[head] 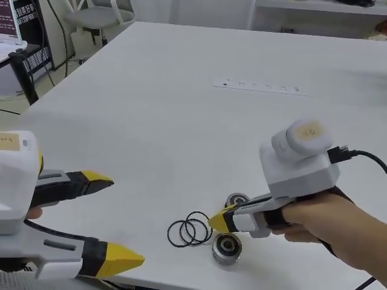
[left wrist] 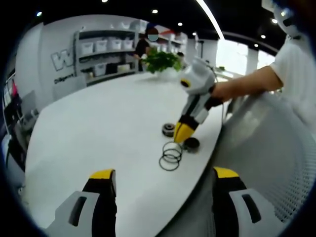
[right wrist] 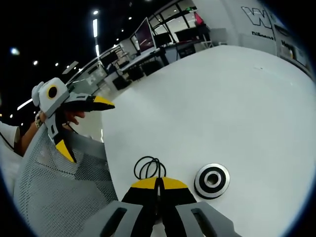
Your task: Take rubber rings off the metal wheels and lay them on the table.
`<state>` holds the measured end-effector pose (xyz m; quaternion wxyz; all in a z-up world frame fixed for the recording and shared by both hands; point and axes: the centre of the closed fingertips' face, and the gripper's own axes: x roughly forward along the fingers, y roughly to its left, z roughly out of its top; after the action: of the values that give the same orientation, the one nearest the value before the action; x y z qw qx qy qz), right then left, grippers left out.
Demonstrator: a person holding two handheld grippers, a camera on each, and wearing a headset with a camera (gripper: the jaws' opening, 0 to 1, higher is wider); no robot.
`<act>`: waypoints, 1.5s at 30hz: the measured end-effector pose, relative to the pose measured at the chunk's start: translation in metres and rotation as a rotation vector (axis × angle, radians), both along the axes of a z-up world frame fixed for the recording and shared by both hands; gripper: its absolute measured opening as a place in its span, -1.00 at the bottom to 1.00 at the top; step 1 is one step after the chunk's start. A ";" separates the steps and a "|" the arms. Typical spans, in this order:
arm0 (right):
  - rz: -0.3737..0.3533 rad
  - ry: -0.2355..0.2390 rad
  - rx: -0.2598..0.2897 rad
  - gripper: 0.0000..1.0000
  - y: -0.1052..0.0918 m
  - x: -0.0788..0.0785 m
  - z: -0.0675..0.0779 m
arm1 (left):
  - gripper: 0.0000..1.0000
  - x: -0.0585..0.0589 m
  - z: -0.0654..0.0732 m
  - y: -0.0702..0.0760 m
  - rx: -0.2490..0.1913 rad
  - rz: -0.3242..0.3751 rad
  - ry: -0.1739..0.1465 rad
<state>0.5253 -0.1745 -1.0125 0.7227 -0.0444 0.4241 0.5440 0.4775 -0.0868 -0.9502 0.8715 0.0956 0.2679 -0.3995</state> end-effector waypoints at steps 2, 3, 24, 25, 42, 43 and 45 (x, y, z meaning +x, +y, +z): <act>-0.004 -0.008 -0.011 -1.00 -0.001 0.001 -0.003 | 0.61 0.000 0.000 0.000 -0.001 0.001 0.002; -0.006 -0.011 -0.019 -1.00 -0.001 0.002 -0.004 | 0.61 0.000 0.000 0.000 -0.001 0.002 0.001; 0.027 -0.091 -0.092 -0.95 -0.003 0.004 -0.013 | 0.60 0.000 -0.001 0.003 0.001 0.010 0.000; 0.025 -0.095 -0.094 -0.95 -0.004 0.005 -0.013 | 0.60 0.000 -0.001 0.003 0.002 0.010 0.001; -0.110 -0.132 0.005 -0.95 -0.019 0.039 0.017 | 0.59 0.000 -0.003 0.003 0.016 0.001 0.005; -0.117 -0.133 0.007 -0.95 -0.021 0.040 0.018 | 0.59 -0.001 -0.003 0.003 0.017 -0.001 0.006; -0.129 -0.141 0.015 -0.94 -0.023 0.043 0.021 | 0.60 0.000 -0.003 0.002 0.018 -0.004 0.004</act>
<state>0.5685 -0.1979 -0.9920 0.7845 -0.0498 0.3703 0.4949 0.4771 -0.0849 -0.9530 0.8691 0.1031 0.2732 -0.3992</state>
